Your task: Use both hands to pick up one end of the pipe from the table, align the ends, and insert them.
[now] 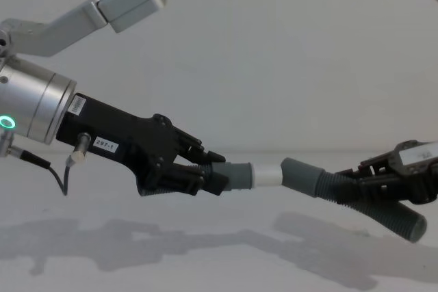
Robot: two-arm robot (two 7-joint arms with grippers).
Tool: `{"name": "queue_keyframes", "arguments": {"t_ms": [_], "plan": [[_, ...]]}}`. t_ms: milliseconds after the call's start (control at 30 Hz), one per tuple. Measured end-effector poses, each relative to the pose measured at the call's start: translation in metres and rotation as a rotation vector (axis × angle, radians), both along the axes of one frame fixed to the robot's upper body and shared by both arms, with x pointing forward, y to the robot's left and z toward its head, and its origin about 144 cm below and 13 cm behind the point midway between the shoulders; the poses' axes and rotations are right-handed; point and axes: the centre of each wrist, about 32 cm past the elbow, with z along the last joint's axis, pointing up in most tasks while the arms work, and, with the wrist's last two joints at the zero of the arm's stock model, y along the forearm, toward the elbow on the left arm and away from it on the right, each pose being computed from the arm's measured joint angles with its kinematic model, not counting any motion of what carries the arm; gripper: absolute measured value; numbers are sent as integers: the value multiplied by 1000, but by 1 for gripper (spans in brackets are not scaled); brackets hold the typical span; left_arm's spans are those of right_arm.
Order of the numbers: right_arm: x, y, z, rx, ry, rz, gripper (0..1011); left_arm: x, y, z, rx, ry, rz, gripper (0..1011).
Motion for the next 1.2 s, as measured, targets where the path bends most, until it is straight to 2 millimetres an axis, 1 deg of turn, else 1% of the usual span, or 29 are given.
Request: {"name": "queue_keyframes", "arguments": {"t_ms": [833, 1200], "plan": [[-5, -19, -4, -12, 22, -54, 264, -1, 5, 4, 10, -20, 12, 345], [-8, -21, -4, -8, 25, -44, 263, -1, 3, 5, 8, -27, 10, 345]]}}
